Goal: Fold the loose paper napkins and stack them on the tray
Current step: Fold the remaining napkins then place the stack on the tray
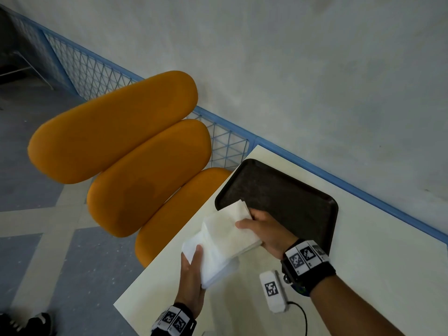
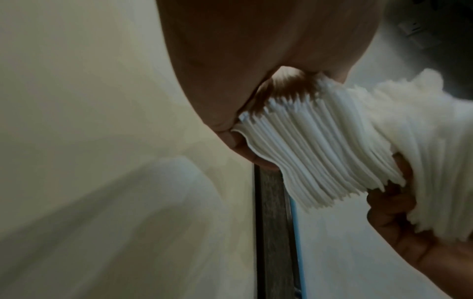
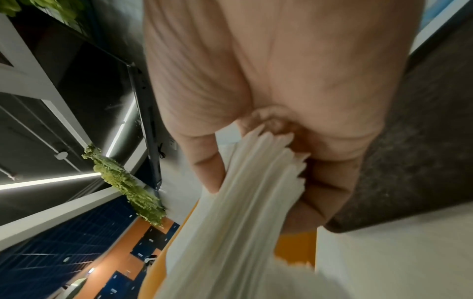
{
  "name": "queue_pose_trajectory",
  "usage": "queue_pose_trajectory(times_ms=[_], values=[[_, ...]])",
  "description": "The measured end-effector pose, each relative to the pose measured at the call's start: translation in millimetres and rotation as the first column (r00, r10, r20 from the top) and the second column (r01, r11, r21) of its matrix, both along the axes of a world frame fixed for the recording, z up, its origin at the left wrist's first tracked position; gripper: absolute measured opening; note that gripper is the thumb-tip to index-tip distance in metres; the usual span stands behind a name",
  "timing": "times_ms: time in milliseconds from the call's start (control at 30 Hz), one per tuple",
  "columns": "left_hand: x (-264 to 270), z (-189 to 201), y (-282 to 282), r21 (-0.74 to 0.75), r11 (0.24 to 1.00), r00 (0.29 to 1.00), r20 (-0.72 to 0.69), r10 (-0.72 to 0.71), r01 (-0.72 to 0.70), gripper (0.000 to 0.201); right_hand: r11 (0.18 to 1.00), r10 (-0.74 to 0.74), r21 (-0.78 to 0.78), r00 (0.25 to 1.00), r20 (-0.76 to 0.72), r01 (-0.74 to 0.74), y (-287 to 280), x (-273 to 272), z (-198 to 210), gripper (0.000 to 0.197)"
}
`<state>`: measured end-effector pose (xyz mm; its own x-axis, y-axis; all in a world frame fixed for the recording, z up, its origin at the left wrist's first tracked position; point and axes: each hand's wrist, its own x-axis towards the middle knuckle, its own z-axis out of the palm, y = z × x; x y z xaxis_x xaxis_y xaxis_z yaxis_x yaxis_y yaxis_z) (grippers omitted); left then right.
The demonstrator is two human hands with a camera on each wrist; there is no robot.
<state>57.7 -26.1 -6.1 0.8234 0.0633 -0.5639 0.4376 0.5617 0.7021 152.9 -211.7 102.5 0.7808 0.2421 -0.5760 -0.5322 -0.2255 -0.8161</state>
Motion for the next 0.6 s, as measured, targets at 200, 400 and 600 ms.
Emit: queue_pose_trajectory(times_ms=[200, 400, 600], values=[[-1, -29, 29, 0.191, 0.980, 0.988, -0.136, 0.079, -0.052, 0.094, 0.972, 0.008, -0.236, 0.998, 0.061, 0.007, -18, 74, -31, 0.027], [9, -49, 59, 0.373, 0.923, 0.962, -0.203, 0.182, -0.096, 0.097, 0.918, 0.107, -0.384, 0.994, -0.004, -0.100, -23, 141, -69, 0.024], [20, -63, 84, 0.527, 0.849, 0.940, -0.267, 0.211, -0.041, 0.075, 0.861, 0.226, -0.471, 0.974, 0.017, -0.192, -15, 186, -104, 0.039]])
